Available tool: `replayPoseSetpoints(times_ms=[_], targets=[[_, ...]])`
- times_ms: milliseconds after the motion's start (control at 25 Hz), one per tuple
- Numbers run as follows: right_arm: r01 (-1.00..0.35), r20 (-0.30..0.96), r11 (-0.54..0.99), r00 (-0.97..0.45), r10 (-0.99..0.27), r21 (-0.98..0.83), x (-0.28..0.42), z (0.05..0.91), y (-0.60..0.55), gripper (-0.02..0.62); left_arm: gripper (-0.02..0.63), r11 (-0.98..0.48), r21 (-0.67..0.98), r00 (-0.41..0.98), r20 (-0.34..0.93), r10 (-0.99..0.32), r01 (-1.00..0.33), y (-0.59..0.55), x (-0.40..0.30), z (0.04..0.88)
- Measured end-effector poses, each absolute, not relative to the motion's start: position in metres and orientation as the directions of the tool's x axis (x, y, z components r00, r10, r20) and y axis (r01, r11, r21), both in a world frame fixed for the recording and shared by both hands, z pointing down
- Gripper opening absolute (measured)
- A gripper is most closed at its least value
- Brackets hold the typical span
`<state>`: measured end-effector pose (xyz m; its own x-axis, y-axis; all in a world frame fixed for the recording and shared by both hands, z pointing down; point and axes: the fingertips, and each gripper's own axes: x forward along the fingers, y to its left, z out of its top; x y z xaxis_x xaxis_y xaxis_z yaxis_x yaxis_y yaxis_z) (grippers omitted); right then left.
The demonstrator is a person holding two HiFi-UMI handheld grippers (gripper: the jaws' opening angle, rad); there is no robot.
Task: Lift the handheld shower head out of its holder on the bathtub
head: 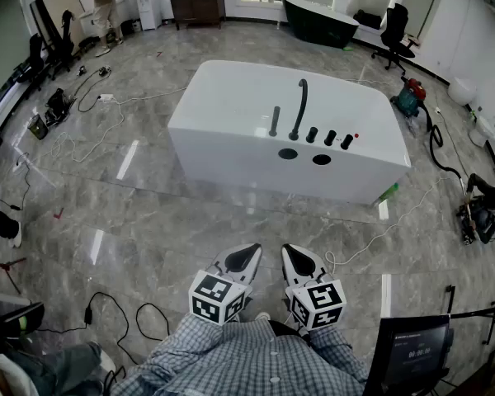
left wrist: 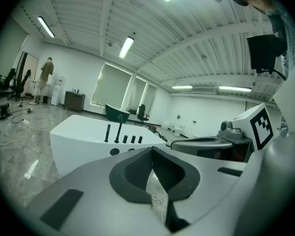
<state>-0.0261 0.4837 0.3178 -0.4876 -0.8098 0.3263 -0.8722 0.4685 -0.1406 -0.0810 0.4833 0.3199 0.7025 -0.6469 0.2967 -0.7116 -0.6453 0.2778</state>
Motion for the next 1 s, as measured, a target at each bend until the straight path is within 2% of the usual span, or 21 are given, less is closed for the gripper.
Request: replayPoseSetpoints(times_ms=[1000], targets=[[-0.859,0.288,0.483,-0.512,-0.809,-0.171,0.029,0.312,0.508,0.015,0.003,-0.636,0.242,0.680,0.301,-0.669,-0.733,0.507,-0.031,0.314]])
